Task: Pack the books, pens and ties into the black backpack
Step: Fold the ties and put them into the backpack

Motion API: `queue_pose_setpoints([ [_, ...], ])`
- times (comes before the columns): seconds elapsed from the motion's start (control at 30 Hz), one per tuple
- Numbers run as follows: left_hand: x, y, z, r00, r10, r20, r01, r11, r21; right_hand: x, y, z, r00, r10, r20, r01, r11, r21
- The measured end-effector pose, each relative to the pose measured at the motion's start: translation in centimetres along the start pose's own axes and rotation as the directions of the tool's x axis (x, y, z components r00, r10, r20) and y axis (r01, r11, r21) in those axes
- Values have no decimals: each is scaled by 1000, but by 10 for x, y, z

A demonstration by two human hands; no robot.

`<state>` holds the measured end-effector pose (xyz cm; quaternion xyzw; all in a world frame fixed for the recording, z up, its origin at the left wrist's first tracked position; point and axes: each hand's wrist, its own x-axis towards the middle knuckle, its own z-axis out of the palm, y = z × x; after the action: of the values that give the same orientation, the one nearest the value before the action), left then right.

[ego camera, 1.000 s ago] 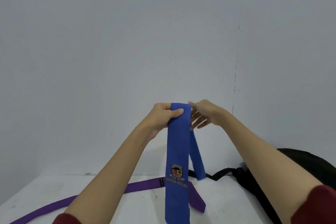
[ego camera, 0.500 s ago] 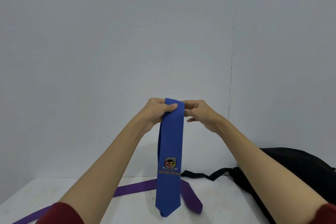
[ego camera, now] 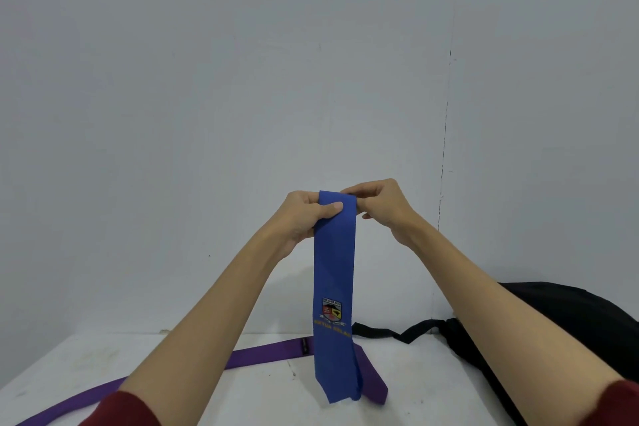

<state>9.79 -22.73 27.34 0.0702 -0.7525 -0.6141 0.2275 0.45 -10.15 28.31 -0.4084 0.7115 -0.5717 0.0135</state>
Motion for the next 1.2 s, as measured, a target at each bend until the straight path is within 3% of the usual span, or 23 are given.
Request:
queue_pose_setpoints([
  [0.23,-3,-8,2,999,32,-19,-34,993,-117,4,-9,-1,997,-52,-55,52,999,-13],
  [0.47,-9,-20,5,997,-29,78,40,989,-145,10,-15,2,966,-142,-215,133,990,-52],
  [0.67,-8,-20,1,999,-12,42,27,931,-365,10,-15,2,967,-137,-215,118,988,-99],
  [0.87,-6,-17,1,998,67,14,-65,986,-151,9,-17,1,990,-20,-139,14,999,-41],
  [1.0,-5,-17,4,992,108,-61,-114,987,-113,2,-19,2,1000,14,-6,-13,996,88],
  [1.2,-2,-20,8,949,247,-194,-225,966,126,3,-15,-1,987,102,124,-143,912,386],
])
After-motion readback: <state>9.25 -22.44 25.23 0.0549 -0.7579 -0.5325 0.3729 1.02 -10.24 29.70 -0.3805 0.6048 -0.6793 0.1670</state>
